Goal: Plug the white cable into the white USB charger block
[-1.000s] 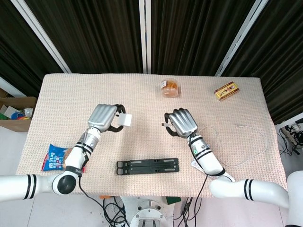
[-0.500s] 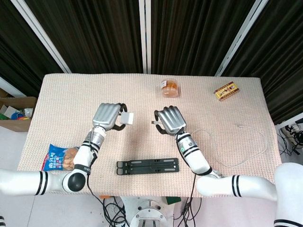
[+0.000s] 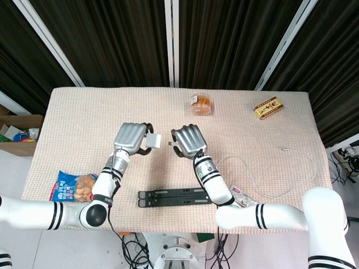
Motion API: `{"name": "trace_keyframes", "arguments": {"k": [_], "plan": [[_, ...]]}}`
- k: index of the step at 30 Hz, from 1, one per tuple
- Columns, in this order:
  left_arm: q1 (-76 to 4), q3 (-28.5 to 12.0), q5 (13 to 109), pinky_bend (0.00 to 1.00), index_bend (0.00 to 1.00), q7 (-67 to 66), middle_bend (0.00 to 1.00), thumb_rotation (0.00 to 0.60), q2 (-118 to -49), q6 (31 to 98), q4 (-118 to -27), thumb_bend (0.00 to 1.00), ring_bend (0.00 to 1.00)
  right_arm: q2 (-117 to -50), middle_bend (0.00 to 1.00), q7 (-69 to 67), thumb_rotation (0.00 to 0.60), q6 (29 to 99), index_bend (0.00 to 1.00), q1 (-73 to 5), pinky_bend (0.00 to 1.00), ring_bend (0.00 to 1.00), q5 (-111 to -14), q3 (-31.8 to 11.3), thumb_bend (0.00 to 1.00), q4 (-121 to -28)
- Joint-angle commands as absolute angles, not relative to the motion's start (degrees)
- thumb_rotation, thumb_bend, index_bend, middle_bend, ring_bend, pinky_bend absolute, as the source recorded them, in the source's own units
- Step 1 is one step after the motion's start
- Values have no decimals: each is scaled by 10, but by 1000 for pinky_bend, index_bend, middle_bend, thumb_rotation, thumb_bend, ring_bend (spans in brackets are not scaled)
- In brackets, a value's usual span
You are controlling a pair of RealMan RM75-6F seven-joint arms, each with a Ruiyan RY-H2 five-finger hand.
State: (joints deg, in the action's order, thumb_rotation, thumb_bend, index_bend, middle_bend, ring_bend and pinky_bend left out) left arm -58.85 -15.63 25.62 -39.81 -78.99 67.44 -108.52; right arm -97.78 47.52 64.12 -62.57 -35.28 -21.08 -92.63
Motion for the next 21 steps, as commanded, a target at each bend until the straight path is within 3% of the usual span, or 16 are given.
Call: {"name": "trace_keyframes", "arguments": {"k": [1,21], "plan": [[-590,-156,255,1000,505,-399,444,600,-791,675,-1085,350,747,-986,658,479,600,644,677,-635,493,459,-346,-214,623,-918],[-604,-154,252,1000,505,-410,444,600,-801,687,-1090,350,747,-1000,659,479,600,656,683,-658,493,462,-330,-214,623,-907]]}}
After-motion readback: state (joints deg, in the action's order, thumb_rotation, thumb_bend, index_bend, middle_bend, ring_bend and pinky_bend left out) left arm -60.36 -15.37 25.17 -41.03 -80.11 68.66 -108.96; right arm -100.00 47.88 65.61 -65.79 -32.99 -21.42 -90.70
